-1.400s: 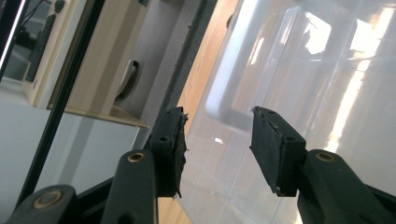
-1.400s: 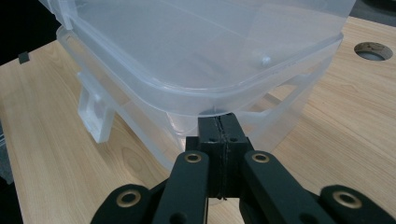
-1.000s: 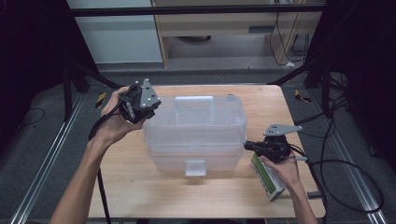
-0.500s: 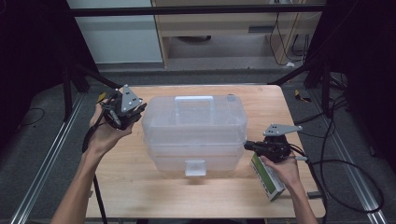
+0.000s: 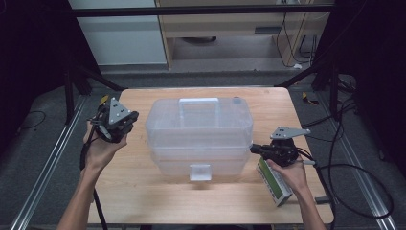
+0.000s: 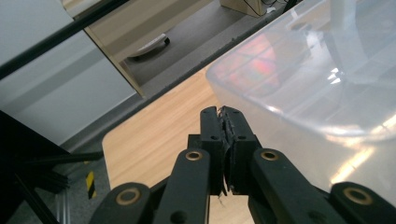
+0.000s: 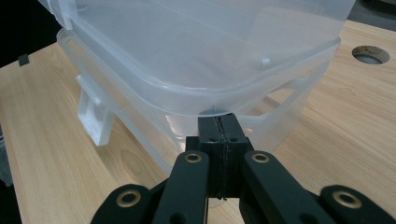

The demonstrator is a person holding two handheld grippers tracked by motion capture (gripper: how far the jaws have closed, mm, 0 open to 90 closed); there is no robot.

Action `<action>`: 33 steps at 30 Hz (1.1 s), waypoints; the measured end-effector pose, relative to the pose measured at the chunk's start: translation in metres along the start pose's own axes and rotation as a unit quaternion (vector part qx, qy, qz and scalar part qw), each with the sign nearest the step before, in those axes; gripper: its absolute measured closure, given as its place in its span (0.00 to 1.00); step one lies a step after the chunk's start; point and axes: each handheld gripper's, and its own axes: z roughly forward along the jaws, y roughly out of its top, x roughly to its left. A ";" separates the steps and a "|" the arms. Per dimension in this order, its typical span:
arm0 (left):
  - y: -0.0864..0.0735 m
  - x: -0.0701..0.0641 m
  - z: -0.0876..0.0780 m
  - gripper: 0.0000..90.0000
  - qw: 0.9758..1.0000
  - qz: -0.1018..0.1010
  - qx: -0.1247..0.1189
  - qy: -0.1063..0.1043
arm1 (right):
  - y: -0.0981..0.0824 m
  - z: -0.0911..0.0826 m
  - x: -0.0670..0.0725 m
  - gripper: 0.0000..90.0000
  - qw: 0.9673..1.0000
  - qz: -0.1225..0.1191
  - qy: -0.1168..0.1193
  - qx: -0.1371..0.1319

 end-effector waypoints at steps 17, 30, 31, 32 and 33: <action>-0.058 -0.014 0.009 0.99 0.997 -0.065 0.011 -0.027 | 0.002 -0.001 0.000 1.00 1.000 0.002 0.000 -0.007; -0.074 -0.035 0.015 0.91 0.997 -0.073 0.005 -0.037 | 0.003 -0.002 -0.001 1.00 1.000 0.005 0.000 -0.016; -0.075 -0.037 0.016 0.90 0.996 -0.076 0.001 -0.038 | 0.003 -0.002 -0.001 1.00 1.000 0.006 0.000 -0.016; -0.077 -0.040 0.018 0.87 0.997 -0.074 -0.002 -0.038 | 0.003 -0.002 -0.001 1.00 1.000 0.005 -0.001 -0.016; -0.077 -0.040 0.018 0.86 0.997 -0.074 -0.002 -0.038 | 0.003 -0.002 -0.001 1.00 1.000 0.005 -0.001 -0.016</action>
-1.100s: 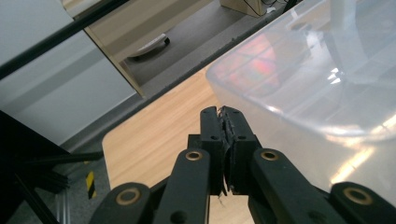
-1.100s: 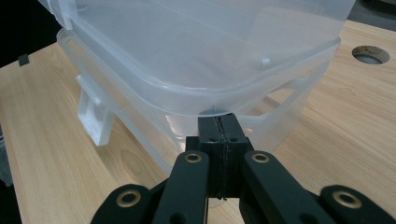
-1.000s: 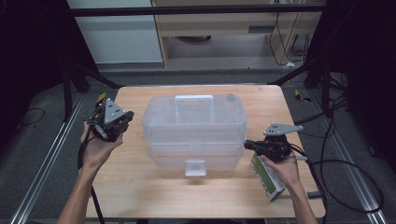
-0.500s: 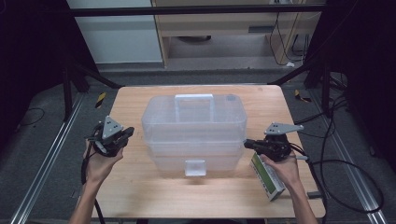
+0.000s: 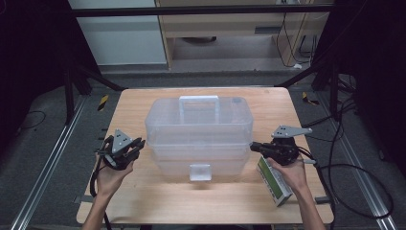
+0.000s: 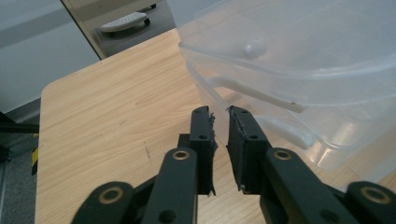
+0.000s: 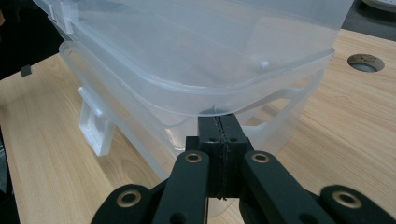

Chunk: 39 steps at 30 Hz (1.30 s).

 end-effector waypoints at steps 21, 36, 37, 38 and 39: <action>0.001 -0.015 0.003 0.69 0.999 0.011 -0.029 0.008 | 0.004 -0.001 0.000 1.00 1.000 -0.001 -0.003 -0.010; 0.006 -0.019 -0.001 0.70 0.998 0.005 -0.061 0.009 | 0.006 -0.001 0.000 1.00 1.000 -0.001 -0.005 -0.012; 0.006 -0.020 -0.001 0.70 0.998 0.007 -0.063 0.011 | 0.006 -0.001 -0.001 1.00 1.000 -0.001 -0.004 -0.012; 0.006 -0.020 -0.001 0.70 0.998 0.007 -0.063 0.011 | 0.006 -0.001 -0.001 1.00 1.000 -0.001 -0.004 -0.012; 0.007 -0.020 0.000 0.70 0.998 0.006 -0.064 0.009 | 0.006 -0.001 -0.001 1.00 1.000 -0.001 -0.005 -0.013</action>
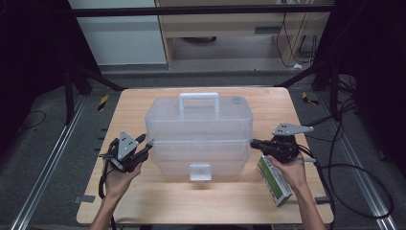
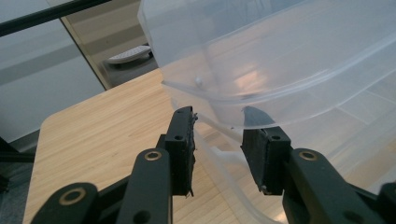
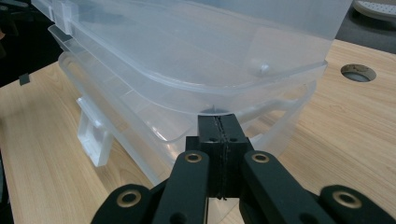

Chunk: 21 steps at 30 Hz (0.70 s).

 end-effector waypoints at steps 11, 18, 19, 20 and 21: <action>0.001 -0.002 0.001 0.73 1.000 0.000 -0.012 0.004 | 0.001 0.000 0.000 1.00 1.000 0.001 -0.001 -0.004; 0.002 -0.003 0.001 0.73 1.000 -0.002 -0.018 0.010 | 0.001 0.001 0.001 1.00 1.000 -0.002 -0.006 -0.006; 0.002 -0.003 0.001 0.74 1.000 -0.002 -0.018 0.010 | 0.001 0.001 0.001 1.00 1.000 -0.002 -0.006 -0.006; 0.003 -0.002 0.001 0.74 1.000 -0.002 -0.020 0.012 | 0.001 0.001 0.001 1.00 1.000 -0.002 -0.006 -0.007; 0.003 -0.002 0.001 0.74 1.000 -0.002 -0.020 0.012 | 0.001 0.001 0.001 1.00 1.000 -0.002 -0.006 -0.007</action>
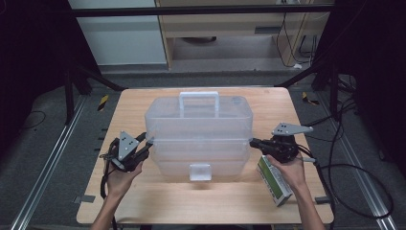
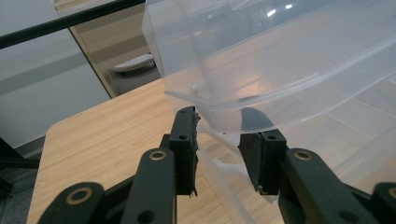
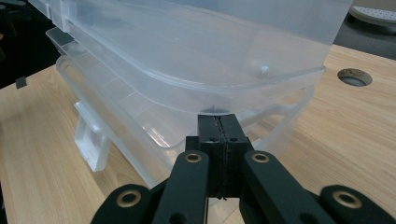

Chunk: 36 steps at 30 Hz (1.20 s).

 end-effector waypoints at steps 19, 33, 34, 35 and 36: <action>0.007 0.003 0.001 0.75 1.000 -0.011 -0.016 0.007 | -0.009 0.007 0.000 0.91 0.998 -0.007 -0.042 0.042; 0.011 0.006 0.002 0.75 1.000 -0.013 -0.020 0.009 | -0.015 0.020 0.003 0.87 0.996 -0.008 -0.053 0.074; 0.011 0.006 0.002 0.76 1.000 -0.013 -0.020 0.009 | -0.015 0.020 0.003 0.87 0.996 -0.008 -0.053 0.074; 0.012 0.006 0.002 0.76 1.000 -0.013 -0.021 0.010 | -0.015 0.021 0.003 0.86 0.996 -0.007 -0.053 0.077; 0.012 0.006 0.002 0.76 1.000 -0.013 -0.022 0.010 | -0.015 0.021 0.003 0.86 0.996 -0.007 -0.053 0.077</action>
